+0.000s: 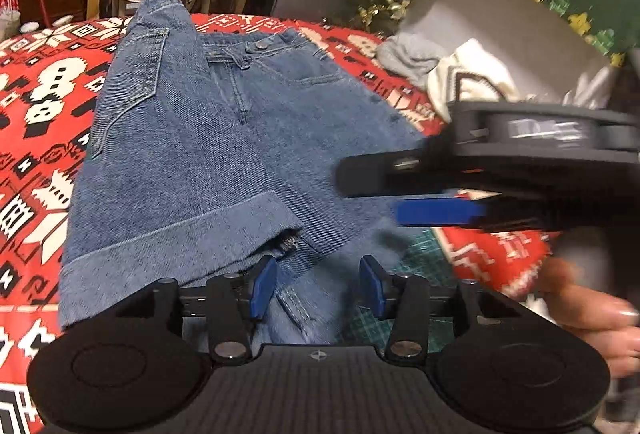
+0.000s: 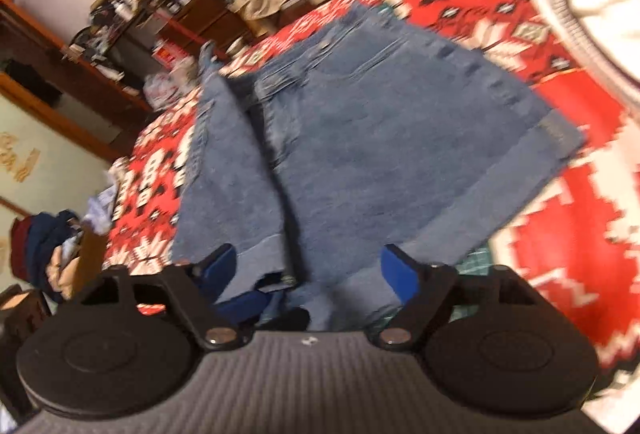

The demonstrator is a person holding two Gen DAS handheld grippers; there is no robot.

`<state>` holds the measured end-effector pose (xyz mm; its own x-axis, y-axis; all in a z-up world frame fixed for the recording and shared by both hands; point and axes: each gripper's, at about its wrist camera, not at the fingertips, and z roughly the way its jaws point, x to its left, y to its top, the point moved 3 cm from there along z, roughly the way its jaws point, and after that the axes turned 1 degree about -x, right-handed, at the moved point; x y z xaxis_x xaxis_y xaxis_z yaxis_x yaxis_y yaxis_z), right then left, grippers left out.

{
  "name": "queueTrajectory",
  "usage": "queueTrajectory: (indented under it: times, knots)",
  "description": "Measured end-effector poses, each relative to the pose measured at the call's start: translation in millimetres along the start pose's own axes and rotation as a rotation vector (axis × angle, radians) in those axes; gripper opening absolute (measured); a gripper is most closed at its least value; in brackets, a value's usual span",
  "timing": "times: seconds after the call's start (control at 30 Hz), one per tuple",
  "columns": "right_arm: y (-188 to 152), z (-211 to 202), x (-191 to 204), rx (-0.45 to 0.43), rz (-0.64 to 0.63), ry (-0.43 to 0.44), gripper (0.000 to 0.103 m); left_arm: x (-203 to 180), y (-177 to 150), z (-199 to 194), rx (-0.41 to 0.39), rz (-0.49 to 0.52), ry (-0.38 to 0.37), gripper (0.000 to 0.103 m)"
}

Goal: Fold clothes
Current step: 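Lift the side seam and fold it over toward the fly with the left gripper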

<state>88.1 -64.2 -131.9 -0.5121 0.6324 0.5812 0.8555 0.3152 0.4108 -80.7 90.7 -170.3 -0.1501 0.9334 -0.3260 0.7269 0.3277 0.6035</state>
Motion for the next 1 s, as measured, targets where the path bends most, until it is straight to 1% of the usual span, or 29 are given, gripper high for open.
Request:
queueTrajectory:
  times: [0.03,0.1,0.17,0.23,0.3,0.37,0.47,0.5,0.53,0.57,0.6,0.67,0.73,0.87,1.0]
  knots:
    - [0.3,6.3,2.2,0.014,0.003,0.024,0.071,2.6,-0.4,-4.5,-0.006,-0.007,0.001,0.047]
    - [0.4,19.0,6.7,0.041,0.014,0.063,0.069,9.9,-1.1,-13.4,-0.015,-0.021,0.014,0.052]
    - [-1.1,31.1,11.9,0.059,0.021,0.088,0.066,20.5,-3.2,-22.6,-0.019,-0.043,0.031,0.052]
    - [-2.1,43.3,17.3,0.078,0.009,0.088,0.053,31.0,-5.1,-31.3,-0.026,-0.068,0.046,0.052]
    - [-2.3,53.4,20.3,0.091,0.005,0.078,0.047,41.5,-5.2,-39.4,-0.04,-0.094,0.063,0.052]
    - [-2.7,60.5,23.3,0.086,0.007,0.053,0.047,52.9,-5.5,-48.3,-0.06,-0.126,0.085,0.052]
    - [-3.5,69.2,24.5,0.089,0.008,0.04,0.045,74.2,-6.7,-63.4,-0.089,-0.189,0.104,0.052]
    - [-3.8,71.1,24.3,0.092,0.007,0.035,0.039,79.8,-6.7,-66.6,-0.099,-0.205,0.116,0.052]
    - [-4.3,72.7,25.2,0.092,0.002,0.027,0.022,85.2,-6.5,-69.7,-0.108,-0.217,0.129,0.052]
    - [-4.9,74.2,26.5,0.09,-0.005,0.018,0.012,89.7,-5.9,-71.5,-0.115,-0.227,0.139,0.052]
    - [-4.7,72.5,25.2,0.084,-0.007,0.009,0.009,94.0,-5.2,-73.2,-0.117,-0.236,0.145,0.052]
    - [-3.0,65.3,26.5,0.07,-0.01,0.006,0.007,100.7,-4.9,-75.4,-0.115,-0.247,0.149,0.052]
    - [2.5,51.0,28.2,0.031,-0.007,0.006,0.007,104.1,-5.3,-77.8,-0.121,-0.249,0.156,0.052]
    - [23.5,4.7,27.1,-0.087,0.003,0.013,0.006,108.0,-5.7,-81.3,-0.133,-0.255,0.158,0.052]
    - [48.0,-50.6,4.8,-0.217,0.022,-0.038,0.006,103.9,-3.8,-80.0,-0.135,-0.244,0.136,0.052]
